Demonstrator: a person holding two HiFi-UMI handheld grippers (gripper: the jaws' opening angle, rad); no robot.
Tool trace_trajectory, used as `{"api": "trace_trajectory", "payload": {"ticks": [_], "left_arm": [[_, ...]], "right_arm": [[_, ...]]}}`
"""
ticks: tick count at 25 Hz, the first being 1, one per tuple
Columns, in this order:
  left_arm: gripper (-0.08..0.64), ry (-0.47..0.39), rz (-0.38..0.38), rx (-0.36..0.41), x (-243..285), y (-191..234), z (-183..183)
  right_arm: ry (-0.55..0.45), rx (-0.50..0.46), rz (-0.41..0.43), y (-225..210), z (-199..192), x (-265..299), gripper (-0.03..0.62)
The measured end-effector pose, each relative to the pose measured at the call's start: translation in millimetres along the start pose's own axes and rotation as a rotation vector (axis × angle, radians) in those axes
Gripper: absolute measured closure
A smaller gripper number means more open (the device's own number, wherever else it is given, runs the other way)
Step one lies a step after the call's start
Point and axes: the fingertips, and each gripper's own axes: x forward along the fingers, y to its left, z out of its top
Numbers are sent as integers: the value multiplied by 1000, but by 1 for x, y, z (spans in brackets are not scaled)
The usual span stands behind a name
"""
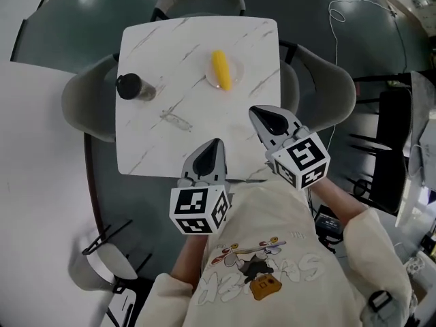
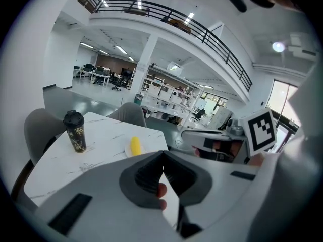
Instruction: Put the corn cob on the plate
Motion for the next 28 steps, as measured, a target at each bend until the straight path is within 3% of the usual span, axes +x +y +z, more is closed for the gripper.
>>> {"api": "trace_trajectory", "payload": {"ticks": [6,10,19,28], "left_arm": [[554,-19,-42,-18,-11,-3,-2],[554,-24,-56,22,-18,-4,-1],[554,-8,-94,41,-28,-12,-11],[554,22,-79,38,-41,-1,-25]], "right_arm": [[-1,-9,6,12,3,-18,588],[6,6,4,19,-4,-31,588],[68,112,52,38,-20,-39,588],[41,55,75,64,-10,-33,588]]}}
